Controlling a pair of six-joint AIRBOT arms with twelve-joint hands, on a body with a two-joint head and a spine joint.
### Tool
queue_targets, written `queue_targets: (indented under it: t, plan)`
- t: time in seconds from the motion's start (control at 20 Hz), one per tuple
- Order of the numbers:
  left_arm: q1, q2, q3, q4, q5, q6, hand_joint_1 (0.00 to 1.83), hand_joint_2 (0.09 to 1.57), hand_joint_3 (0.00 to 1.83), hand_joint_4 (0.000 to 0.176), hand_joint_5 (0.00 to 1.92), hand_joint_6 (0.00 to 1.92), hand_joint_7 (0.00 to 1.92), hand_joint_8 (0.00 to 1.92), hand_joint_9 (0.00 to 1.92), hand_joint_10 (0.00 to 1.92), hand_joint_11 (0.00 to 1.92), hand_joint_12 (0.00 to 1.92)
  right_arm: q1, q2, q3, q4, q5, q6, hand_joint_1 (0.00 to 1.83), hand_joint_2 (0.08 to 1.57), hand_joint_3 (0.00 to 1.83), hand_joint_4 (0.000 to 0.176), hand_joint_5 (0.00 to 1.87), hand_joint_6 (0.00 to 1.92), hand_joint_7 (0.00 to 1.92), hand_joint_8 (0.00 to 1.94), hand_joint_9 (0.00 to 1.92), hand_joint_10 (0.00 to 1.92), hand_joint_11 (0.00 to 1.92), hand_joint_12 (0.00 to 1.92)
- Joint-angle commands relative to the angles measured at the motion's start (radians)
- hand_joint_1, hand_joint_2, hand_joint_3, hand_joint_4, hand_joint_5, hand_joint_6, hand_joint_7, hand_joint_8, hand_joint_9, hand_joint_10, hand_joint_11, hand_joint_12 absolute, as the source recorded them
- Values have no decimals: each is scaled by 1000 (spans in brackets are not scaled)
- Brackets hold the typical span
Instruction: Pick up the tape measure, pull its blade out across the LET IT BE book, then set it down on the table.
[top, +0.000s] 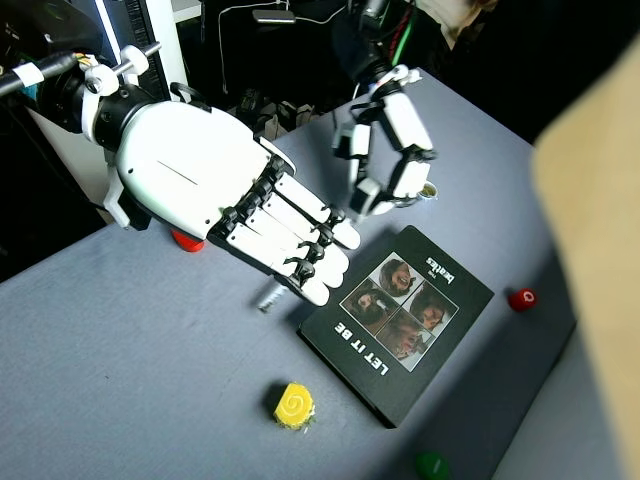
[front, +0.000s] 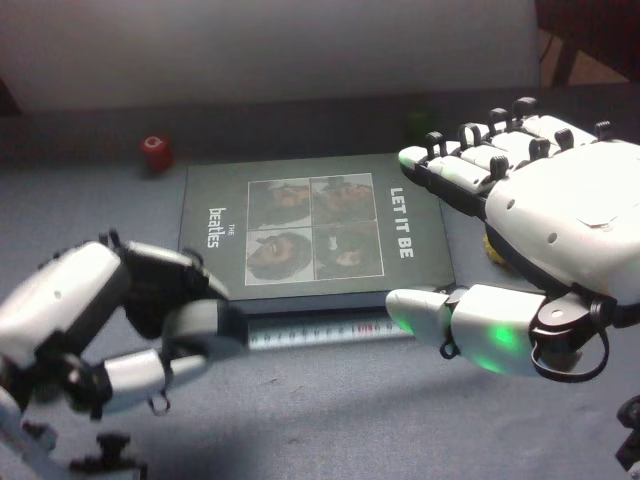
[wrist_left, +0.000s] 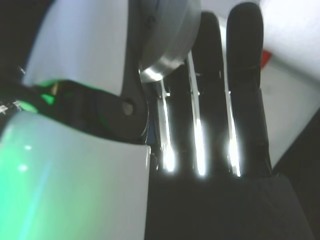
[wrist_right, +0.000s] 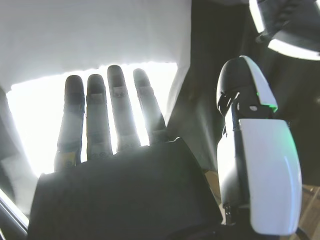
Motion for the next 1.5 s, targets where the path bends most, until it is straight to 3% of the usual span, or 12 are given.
queue_targets:
  t: [0.0,0.3,0.45,0.6,0.85,1.05,1.1,1.15,1.3,1.45]
  plan:
    - [-20,11,5,41,-87,-6,1388,1065,0,0,1160,501,1116,801,917,1202,853,1052,8,6,-8,-105,41,20,168,1145,0,28,114,0,180,1,100,1,0,423]
    - [-143,51,32,-7,2,3,1389,1063,0,0,1154,518,1128,774,922,1200,848,1059,16,3,9,-155,20,42,168,1144,0,26,124,4,180,1,102,2,0,425]
    - [-195,64,67,-10,47,3,1390,1061,0,0,1148,523,1135,758,933,1192,847,1063,60,-18,67,-90,7,9,168,1144,0,26,123,3,178,0,104,2,0,427]
    - [-233,76,97,-8,73,-5,1390,1060,0,0,1141,536,1145,736,935,1193,836,1068,106,-39,131,-1,-54,-37,170,1143,0,26,107,0,157,0,98,0,0,431]
    - [-246,106,118,20,115,-17,1391,1058,0,0,1149,520,1145,744,935,1187,840,1100,130,-55,212,-9,-205,-99,184,1134,0,24,105,0,164,3,96,0,0,429]
    - [-236,116,128,16,109,-36,1391,1058,0,0,1150,521,1148,740,932,1188,835,1100,152,-90,275,-16,-264,-126,486,1059,0,18,127,7,184,7,107,5,0,438]
    - [-232,116,130,12,102,-38,1391,1058,0,0,1149,521,1147,739,936,1187,835,1100,150,-92,284,-15,-273,-117,554,1051,0,7,141,8,191,5,116,6,0,461]
    - [-227,117,130,9,99,-44,1391,1057,0,0,1150,520,1147,738,938,1186,835,1100,141,-93,293,-16,-288,-101,622,1051,0,0,165,12,195,3,131,8,0,537]
    - [-225,117,132,9,99,-51,1392,1057,0,0,1143,519,1154,732,943,1183,835,1101,138,-94,323,-61,-350,6,834,1107,9,0,256,18,302,14,253,28,0,853]
    - [-228,118,134,9,99,-54,1393,1055,0,0,1138,516,1166,715,954,1173,862,1089,156,-98,367,-98,-427,51,934,1158,6,0,369,16,432,11,408,30,0,1137]
